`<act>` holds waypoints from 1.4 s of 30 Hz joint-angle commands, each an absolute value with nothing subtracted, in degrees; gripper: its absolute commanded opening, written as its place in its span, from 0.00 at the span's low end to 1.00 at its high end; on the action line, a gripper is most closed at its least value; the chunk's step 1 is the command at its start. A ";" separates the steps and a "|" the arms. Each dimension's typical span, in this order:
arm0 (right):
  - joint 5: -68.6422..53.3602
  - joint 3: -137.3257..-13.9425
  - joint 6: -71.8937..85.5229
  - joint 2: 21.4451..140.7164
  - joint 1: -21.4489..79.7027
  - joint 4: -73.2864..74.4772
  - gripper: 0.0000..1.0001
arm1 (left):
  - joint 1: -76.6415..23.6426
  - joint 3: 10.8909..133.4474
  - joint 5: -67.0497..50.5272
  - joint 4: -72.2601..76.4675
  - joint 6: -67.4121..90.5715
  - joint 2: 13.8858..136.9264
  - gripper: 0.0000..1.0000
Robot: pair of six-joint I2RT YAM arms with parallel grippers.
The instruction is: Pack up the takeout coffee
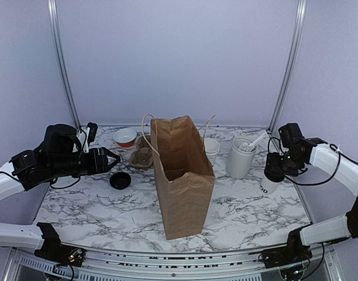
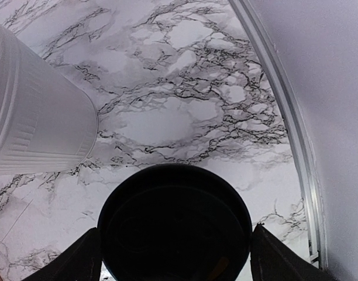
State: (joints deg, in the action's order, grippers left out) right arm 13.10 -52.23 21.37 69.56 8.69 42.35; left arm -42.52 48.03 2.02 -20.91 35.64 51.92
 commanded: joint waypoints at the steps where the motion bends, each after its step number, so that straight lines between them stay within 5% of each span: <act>1: 12.60 -52.04 20.80 70.41 8.00 39.96 0.84 | -42.19 47.64 2.46 -20.57 35.95 50.80 0.62; 42: 13.29 -53.62 20.79 69.02 8.00 44.46 0.67 | -42.19 46.76 1.76 -18.84 36.67 51.25 0.62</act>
State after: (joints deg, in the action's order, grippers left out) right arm 13.39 -51.35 20.91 70.43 8.45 40.82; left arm -42.52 47.68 1.98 -20.32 36.82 51.66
